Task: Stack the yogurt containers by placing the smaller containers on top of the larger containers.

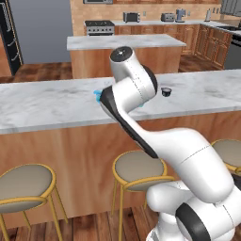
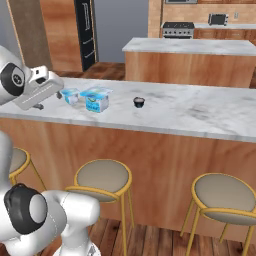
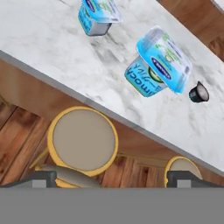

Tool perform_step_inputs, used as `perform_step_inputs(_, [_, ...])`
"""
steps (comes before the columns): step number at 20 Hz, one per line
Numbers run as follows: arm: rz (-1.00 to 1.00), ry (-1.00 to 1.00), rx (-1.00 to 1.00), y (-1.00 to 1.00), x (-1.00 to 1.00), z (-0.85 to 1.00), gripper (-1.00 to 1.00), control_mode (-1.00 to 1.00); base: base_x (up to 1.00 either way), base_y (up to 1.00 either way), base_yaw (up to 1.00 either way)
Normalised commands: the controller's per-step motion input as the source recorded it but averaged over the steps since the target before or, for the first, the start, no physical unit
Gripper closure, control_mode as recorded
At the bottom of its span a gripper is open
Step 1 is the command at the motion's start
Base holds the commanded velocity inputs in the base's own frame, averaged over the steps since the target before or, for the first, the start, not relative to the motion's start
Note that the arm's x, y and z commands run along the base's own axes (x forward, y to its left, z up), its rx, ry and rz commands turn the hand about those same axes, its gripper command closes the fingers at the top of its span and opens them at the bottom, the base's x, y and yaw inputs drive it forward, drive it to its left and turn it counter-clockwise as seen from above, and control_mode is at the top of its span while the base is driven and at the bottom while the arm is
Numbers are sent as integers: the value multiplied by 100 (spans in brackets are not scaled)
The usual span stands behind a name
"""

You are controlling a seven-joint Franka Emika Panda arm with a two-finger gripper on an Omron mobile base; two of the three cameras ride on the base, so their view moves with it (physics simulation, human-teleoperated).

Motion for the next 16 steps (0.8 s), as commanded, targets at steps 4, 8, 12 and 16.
perform_step_inputs(4, [0,-1,-2,0,23,-7,-100,-100,0,0,0])
perform_step_inputs(8, [0,0,-2,6,26,0,-100,-100,0,0,0])
perform_step_inputs(12, [0,0,-1,14,30,0,-100,-100,0,0,0])
perform_step_inputs(16, [0,0,0,23,26,-4,-100,-100,0,0,0])
